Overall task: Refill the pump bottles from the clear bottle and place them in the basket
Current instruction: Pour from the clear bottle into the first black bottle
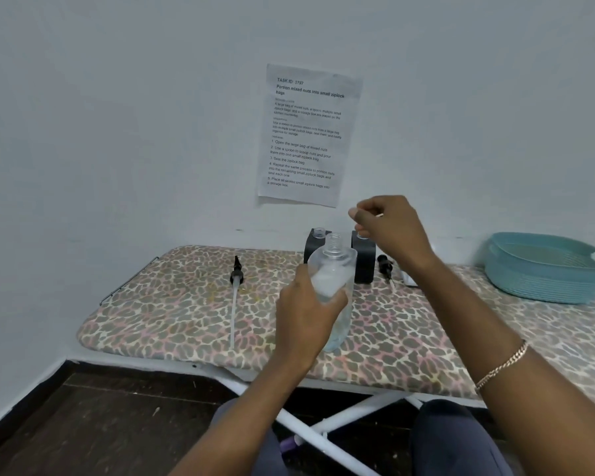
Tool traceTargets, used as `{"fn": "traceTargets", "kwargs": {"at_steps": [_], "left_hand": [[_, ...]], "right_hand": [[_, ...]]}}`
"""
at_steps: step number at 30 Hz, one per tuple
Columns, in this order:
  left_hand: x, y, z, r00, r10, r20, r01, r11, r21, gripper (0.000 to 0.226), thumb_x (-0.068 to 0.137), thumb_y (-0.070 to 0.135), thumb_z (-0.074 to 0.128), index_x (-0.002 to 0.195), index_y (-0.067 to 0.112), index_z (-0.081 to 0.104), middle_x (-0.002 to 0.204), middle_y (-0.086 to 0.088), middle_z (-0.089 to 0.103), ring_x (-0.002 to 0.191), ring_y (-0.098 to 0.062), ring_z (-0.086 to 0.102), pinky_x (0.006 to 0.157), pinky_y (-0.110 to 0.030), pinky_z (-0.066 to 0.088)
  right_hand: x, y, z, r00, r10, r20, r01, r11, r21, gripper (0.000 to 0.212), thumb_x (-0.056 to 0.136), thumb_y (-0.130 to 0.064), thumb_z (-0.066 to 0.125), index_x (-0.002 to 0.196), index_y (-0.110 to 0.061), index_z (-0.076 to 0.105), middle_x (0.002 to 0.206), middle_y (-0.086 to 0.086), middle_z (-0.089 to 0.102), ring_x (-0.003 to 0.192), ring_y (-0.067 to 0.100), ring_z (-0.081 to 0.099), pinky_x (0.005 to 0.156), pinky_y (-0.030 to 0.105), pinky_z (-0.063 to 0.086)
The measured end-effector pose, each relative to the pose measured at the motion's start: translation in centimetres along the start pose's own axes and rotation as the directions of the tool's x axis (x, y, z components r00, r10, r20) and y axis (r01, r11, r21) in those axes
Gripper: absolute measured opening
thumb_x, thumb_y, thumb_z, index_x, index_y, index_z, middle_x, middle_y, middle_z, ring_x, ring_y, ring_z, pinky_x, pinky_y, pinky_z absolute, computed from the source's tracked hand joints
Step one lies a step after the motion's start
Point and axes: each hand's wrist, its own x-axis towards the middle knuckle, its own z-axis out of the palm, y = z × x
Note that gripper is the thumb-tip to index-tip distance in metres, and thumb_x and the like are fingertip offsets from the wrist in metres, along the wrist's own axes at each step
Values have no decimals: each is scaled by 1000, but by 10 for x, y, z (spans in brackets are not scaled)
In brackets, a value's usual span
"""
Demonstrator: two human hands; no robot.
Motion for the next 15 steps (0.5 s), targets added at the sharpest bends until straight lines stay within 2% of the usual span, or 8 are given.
{"fn": "traceTargets", "kwargs": {"at_steps": [3,6,7,9,10,11,13,15], "left_hand": [[1,0,-1,999,3,-42,-4,1000,-27,53,88,42,80,128,15,57,101,7,63,88,-15,67,67,-28,54],[4,-2,-7,996,12,-85,-12,1000,-1,50,89,38,80,126,14,58,97,10,60,82,-11,62,61,-16,46],[6,-3,-11,995,12,-102,-11,1000,6,50,89,37,80,126,13,58,97,10,59,82,-10,61,61,-14,45],[11,-7,-18,990,-1,-138,2,1000,10,52,88,36,81,128,11,59,99,8,60,83,-10,59,61,-15,43],[15,-9,-21,987,-8,-158,10,1000,16,53,88,35,81,129,10,59,100,7,61,84,-11,58,61,-17,42],[18,-11,-25,984,-13,-178,18,999,27,54,87,35,81,129,10,59,102,4,63,84,-11,57,61,-19,41],[24,-16,-30,977,-26,-211,33,999,27,56,86,34,81,130,9,59,107,0,66,87,-14,57,66,-26,41],[29,-19,-33,971,-55,-235,57,998,4,55,85,34,81,129,9,59,108,-1,67,90,-18,59,71,-29,42]], "right_hand": [[1,22,15,999,39,-26,-40,998,-38,40,93,-33,75,123,-8,71,106,5,75,92,18,73,82,29,55],[-1,34,33,997,76,-24,-77,995,-70,47,93,-33,74,130,-6,67,115,7,72,101,17,65,85,24,44],[0,40,41,996,91,-11,-91,993,-68,41,93,-33,75,124,-8,70,112,7,71,102,18,65,86,25,43],[3,50,56,995,102,15,-99,988,-122,19,91,-35,75,86,-21,63,91,1,63,89,16,61,80,26,41],[5,53,64,993,114,37,-108,984,-142,31,90,-37,76,77,-26,50,85,-1,55,82,13,56,75,27,39],[6,56,73,991,123,53,-114,982,-149,37,88,-41,77,78,-27,44,86,-2,51,82,13,53,70,27,39],[7,59,88,986,157,53,-145,972,-184,36,85,-47,78,86,-20,54,88,0,50,83,17,52,66,29,41],[8,60,104,984,175,33,-164,963,-215,50,81,-53,79,84,-11,52,81,-1,54,78,20,57,62,32,41]]}}
